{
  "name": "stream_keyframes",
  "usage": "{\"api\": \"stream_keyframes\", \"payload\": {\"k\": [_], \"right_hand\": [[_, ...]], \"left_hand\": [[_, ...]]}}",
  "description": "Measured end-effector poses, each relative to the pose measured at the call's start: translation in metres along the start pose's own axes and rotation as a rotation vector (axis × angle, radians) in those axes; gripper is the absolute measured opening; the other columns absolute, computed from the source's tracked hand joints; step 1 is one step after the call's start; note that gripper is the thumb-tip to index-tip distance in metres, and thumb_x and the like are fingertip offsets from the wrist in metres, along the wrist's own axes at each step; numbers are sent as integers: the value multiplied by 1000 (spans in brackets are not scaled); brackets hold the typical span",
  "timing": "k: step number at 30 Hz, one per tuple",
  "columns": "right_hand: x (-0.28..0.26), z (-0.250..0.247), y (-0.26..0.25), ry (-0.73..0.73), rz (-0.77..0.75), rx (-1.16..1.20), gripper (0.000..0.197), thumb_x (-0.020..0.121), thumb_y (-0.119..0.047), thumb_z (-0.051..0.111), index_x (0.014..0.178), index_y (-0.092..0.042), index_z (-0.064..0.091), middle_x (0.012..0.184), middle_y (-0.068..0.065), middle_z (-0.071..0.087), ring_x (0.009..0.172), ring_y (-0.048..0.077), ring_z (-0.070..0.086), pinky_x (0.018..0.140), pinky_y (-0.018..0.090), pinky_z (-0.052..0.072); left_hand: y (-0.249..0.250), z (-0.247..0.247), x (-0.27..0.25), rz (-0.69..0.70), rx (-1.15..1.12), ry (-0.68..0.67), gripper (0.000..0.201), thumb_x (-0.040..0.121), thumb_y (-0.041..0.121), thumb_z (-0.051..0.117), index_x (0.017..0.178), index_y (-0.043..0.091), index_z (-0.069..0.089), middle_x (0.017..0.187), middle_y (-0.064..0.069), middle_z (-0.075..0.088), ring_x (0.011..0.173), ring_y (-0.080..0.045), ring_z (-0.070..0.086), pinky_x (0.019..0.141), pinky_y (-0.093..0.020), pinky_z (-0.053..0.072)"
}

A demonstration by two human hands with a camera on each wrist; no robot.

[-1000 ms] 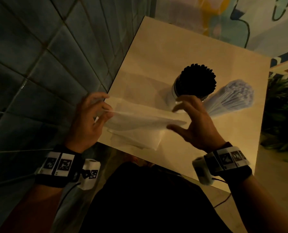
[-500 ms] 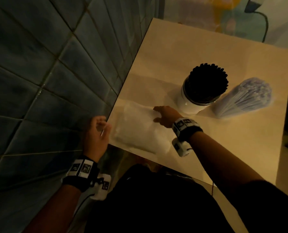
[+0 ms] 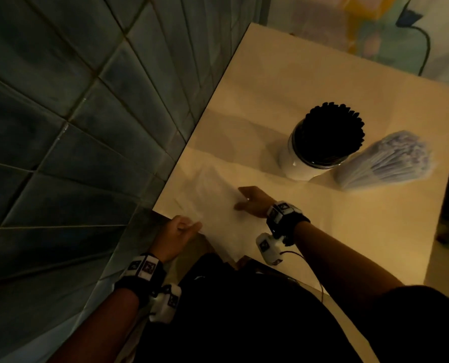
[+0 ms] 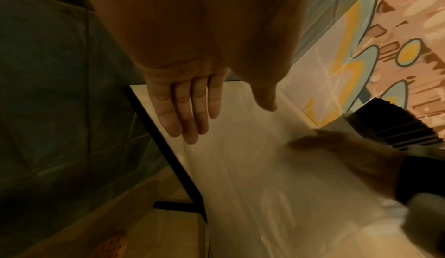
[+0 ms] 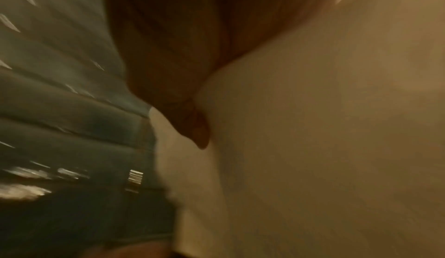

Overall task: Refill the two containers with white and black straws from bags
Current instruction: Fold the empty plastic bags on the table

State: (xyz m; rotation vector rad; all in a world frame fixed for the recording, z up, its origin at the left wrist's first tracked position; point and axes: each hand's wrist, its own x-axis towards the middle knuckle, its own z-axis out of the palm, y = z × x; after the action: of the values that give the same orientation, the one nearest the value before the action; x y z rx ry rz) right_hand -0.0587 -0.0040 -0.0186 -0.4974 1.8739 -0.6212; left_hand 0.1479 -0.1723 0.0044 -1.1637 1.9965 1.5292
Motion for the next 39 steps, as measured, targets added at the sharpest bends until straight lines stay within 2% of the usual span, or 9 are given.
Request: {"api": "stream_keyframes", "payload": {"k": [7, 10, 14, 20, 23, 26, 31, 37, 39], "right_hand": [[-89, -27, -42, 55, -212, 878, 27, 89, 0, 65, 115, -7, 67, 100, 10, 75, 87, 27, 73, 74, 42, 60], [-108, -34, -40, 127, -251, 945, 25, 90, 1, 63, 109, -13, 68, 98, 8, 76, 86, 26, 73, 72, 40, 61], [-120, -37, -29, 180, -258, 1090, 29, 95, -2, 56, 118, -17, 66, 113, 14, 73, 99, 31, 71, 86, 46, 60], [-142, -33, -34, 337, -173, 1393, 32, 97, -8, 45, 76, -7, 70, 51, 5, 67, 59, 8, 63, 57, 3, 48], [-141, -17, -38, 165, -159, 1556, 30, 102, -30, 47, 120, -10, 60, 90, 9, 77, 93, 23, 69, 79, 27, 60], [-137, -11, -47, 77, -227, 1664, 88, 84, -68, 60, 138, 0, 47, 151, 24, 40, 141, 45, 37, 117, 61, 28], [-134, -6, -62, 12, -304, 1393, 72, 84, -55, 65, 140, -12, 51, 140, 17, 58, 127, 36, 56, 107, 55, 44], [-133, -33, -53, 334, -298, 906, 24, 87, -4, 72, 110, -7, 67, 93, 7, 74, 84, 24, 71, 71, 37, 58], [-139, -42, -48, 317, -316, 765, 34, 86, -6, 74, 118, -8, 64, 99, 5, 74, 88, 20, 72, 72, 33, 58]], "left_hand": [[64, 1, -6, -68, -462, -37, 81, 46, 78, 77, 108, 26, 66, 102, 3, 74, 98, -23, 67, 83, -39, 54], [88, 0, -16, -20, -601, -66, 61, 58, 52, 85, 105, 17, 69, 97, -2, 76, 97, -29, 69, 80, -39, 55], [112, -8, -26, 201, -544, -39, 16, 86, 11, 67, 98, 23, 66, 84, 14, 75, 77, -3, 70, 62, -17, 54], [126, -5, -49, 313, -608, -82, 13, 77, 15, 73, 65, 21, 74, 64, 12, 70, 66, -10, 67, 53, -14, 51], [123, -8, -59, 463, -692, -130, 25, 58, 40, 85, 70, 22, 73, 82, 5, 71, 79, -23, 66, 62, -34, 60], [117, -3, -52, 593, -613, 141, 16, 77, 12, 68, 67, 24, 71, 87, 1, 70, 90, -23, 67, 75, -46, 59], [115, 8, -48, 871, -12, 462, 40, 77, -14, 47, 78, 17, 74, 92, -4, 62, 93, -14, 60, 74, -26, 53], [109, -10, -68, 565, -302, -436, 49, 79, 29, 71, 127, 33, 63, 136, 3, 54, 126, -22, 55, 99, -36, 51], [113, -15, -68, 474, -451, -465, 68, 78, 38, 75, 140, 34, 48, 138, -4, 57, 121, -26, 59, 95, -38, 53]]}}
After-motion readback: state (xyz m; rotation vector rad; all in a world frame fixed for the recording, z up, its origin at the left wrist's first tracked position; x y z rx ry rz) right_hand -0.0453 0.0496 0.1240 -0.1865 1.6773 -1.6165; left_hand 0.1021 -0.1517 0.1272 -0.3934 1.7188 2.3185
